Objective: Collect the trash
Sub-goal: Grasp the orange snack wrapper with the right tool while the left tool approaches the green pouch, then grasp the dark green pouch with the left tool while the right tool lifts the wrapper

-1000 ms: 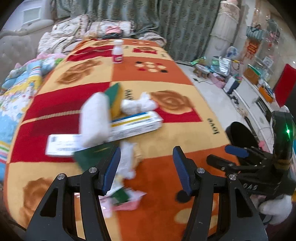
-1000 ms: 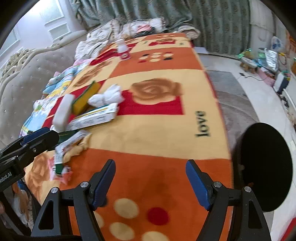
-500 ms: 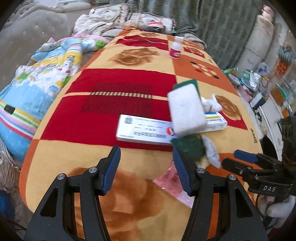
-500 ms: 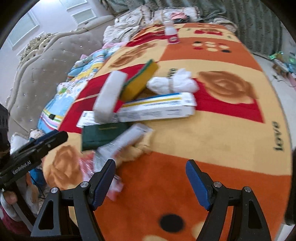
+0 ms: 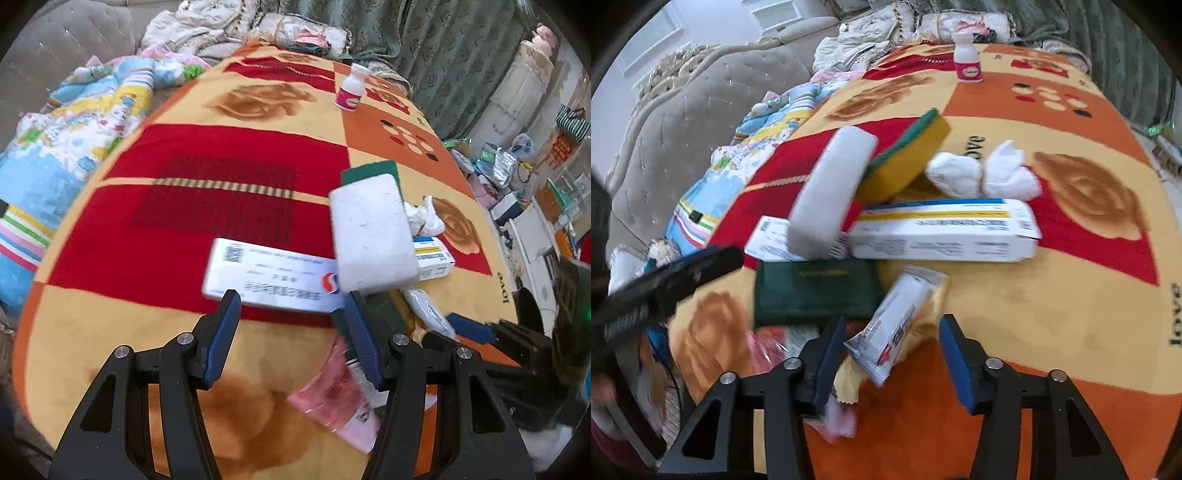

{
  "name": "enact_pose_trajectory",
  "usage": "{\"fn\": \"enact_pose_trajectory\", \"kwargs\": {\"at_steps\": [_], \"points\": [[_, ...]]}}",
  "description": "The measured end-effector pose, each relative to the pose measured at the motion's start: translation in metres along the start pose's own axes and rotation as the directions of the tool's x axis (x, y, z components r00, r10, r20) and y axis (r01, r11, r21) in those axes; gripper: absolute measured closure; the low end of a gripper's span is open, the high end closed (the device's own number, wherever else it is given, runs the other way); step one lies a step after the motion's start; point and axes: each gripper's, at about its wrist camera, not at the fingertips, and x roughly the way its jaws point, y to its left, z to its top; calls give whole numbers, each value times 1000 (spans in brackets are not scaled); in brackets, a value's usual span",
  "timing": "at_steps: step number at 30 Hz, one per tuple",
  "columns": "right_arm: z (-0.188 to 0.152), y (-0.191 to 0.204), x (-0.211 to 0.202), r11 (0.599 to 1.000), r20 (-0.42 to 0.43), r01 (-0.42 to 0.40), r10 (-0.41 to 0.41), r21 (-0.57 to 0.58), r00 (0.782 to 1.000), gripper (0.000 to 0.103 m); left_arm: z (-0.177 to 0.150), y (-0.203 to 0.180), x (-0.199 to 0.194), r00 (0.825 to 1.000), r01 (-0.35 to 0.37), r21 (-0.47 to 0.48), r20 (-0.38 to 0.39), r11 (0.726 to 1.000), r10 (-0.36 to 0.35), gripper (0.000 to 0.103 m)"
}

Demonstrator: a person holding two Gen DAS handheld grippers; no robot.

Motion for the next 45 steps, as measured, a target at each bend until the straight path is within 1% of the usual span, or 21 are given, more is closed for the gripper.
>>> {"fn": "enact_pose_trajectory", "kwargs": {"at_steps": [2,4,5,7,9,11,14,15,17,18,19,21,27,30,33,34,35,37,39,41,45], "points": [[-5,-10,-7,998,-1,53,-53,-22,999,60,-1,-10,6,999,33,12,-22,999,-33,46],[-12,-22,-15,996,1,86,-86,-34,996,63,-7,-22,10,997,66,39,-46,997,-65,46],[-16,-32,-19,994,-2,106,-106,-31,994,64,-10,-30,11,995,82,59,-61,995,-78,46],[-21,-47,-27,995,4,103,-103,-10,995,64,-19,-45,14,991,109,109,-95,988,-98,46],[-23,-62,-38,990,14,144,-144,14,990,64,-26,-57,13,988,127,144,-107,981,-112,46],[-24,-74,-47,982,20,189,-189,27,982,64,-30,-66,12,981,171,159,-123,972,-153,46],[-23,-86,-57,986,26,148,-150,70,988,64,-31,-70,8,970,219,159,-139,963,-198,46],[-22,-85,-59,987,34,141,-144,79,989,63,-31,-70,6,962,248,153,-150,956,-226,46],[-21,-84,-62,989,54,111,-116,98,992,55,-33,-70,2,948,293,149,-173,945,-267,46],[-20,-81,-62,991,61,79,-86,105,994,49,-35,-70,0,947,297,154,-175,942,-269,46],[-20,-79,-61,993,65,53,-60,105,996,46,-36,-70,-3,949,293,164,-174,942,-264,46],[-20,-69,-57,996,62,29,-35,85,997,45,-37,-68,-10,956,272,183,-162,945,-244,46],[-16,-40,-32,999,38,18,-17,-34,999,45,-31,-50,-22,983,174,219,-103,960,-154,46],[-9,-26,-15,993,21,31,-29,-115,999,46,-27,-44,-22,984,164,225,-106,960,-143,46],[-3,-19,4,983,-3,47,-49,-175,999,57,-24,-45,-20,984,165,242,-100,956,-145,46],[-2,-18,8,980,-5,54,-56,-190,998,65,-21,-46,-17,986,159,254,-94,954,-139,46],[-3,-17,10,976,-2,69,-72,-208,997,69,-20,-47,-15,987,154,261,-94,953,-133,46],[-3,-20,9,976,3,71,-72,-207,997,72,-16,-52,-9,986,156,278,-101,948,-133,46],[-5,-29,1,980,10,85,-85,-180,996,72,-14,-60,-2,986,160,314,-103,936,-134,46],[-10,-41,-7,983,14,106,-105,-149,994,72,-15,-69,8,988,135,360,-116,923,-99,46],[-22,-62,-21,985,-10,136,-138,-103,990,72,-18,-82,30,989,104,422,-141,901,-48,46]]}}
